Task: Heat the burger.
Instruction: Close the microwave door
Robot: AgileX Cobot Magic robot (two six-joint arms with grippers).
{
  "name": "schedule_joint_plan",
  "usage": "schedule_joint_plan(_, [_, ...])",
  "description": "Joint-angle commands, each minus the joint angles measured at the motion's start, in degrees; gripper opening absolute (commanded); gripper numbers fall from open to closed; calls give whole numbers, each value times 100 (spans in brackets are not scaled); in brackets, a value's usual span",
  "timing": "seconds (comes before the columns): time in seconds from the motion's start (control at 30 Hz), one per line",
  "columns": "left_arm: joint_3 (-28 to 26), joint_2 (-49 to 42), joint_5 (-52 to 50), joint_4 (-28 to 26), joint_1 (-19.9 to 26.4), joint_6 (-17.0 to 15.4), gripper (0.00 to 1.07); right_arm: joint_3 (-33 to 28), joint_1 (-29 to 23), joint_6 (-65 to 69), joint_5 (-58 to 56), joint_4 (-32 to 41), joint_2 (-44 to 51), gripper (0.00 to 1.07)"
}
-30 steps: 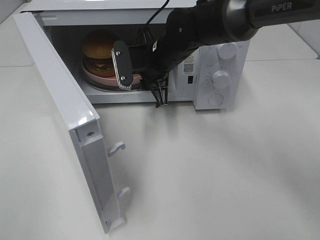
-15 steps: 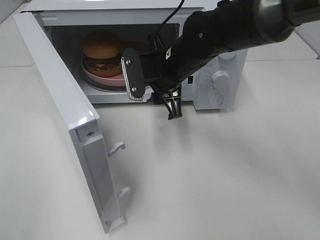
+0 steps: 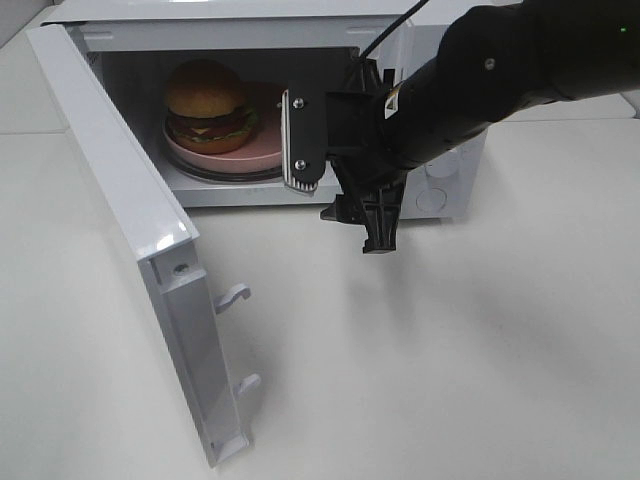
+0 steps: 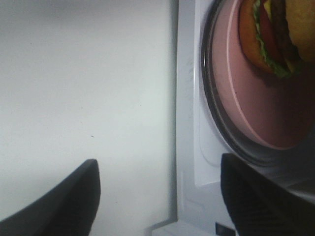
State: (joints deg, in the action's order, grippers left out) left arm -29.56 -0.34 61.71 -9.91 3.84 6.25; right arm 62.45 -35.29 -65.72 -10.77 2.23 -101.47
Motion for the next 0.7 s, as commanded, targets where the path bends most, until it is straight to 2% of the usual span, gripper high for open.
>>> schedule_joint_plan(0.03, [0,-92,-29,0,-6,-6,82,-149,-11,854,-11,0,235,70])
schedule_joint_plan(0.2, [0,-92,-29,0,-6,-6,82,-367,-11,2120,-92,-97,521,73])
schedule_joint_plan(0.27, [0,-92,-29,0,-6,-6,82,-567,6,3019,-264,-286,837,79])
schedule_joint_plan(0.47, [0,-92,-29,0,-6,-6,82,-728,6,3633,-567,-378,1169,80])
schedule_joint_plan(0.7, [0,-92,-29,0,-6,-6,82,-888,6,4589,-1524,-435,1937,79])
